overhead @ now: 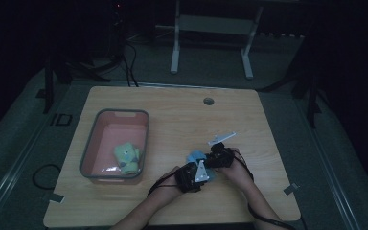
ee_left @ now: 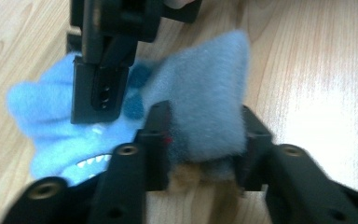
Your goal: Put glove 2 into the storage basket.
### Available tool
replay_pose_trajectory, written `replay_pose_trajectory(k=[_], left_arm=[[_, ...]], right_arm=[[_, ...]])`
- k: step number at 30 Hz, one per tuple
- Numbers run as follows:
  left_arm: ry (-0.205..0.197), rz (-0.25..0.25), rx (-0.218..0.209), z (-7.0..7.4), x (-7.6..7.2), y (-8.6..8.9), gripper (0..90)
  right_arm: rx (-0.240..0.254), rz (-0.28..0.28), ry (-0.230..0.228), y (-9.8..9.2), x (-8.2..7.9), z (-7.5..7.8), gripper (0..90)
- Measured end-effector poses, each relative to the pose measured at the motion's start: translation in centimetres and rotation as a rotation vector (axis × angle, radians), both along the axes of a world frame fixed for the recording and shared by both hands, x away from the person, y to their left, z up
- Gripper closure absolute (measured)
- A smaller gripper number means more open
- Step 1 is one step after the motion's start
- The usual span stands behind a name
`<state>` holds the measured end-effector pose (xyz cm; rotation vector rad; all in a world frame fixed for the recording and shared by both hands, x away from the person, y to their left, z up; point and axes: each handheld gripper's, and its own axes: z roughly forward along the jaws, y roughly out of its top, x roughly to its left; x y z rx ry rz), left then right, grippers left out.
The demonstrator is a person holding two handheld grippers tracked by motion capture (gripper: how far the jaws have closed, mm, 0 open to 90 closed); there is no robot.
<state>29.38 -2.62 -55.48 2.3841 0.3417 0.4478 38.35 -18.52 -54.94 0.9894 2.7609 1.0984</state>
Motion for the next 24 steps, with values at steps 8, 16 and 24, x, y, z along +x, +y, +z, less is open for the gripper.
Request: replay_pose_trajectory(k=[8, 16, 24], left_arm=[[0.012, -0.014, 0.034, 1.1, 0.0, 0.3, 75.3], [0.001, -0.007, 0.025, 3.2, -0.3, 1.3, 75.5], [-0.03, 0.026, -0.005, 6.2, -0.3, 3.2, 75.5]], right_arm=[[0.064, -0.028, 0.076, -0.1, 0.1, 0.3, 76.4], [0.066, -0.022, 0.038, 0.7, -0.5, 2.8, 77.1], [0.098, -0.016, -0.002, 2.0, -0.3, 5.8, 77.2]])
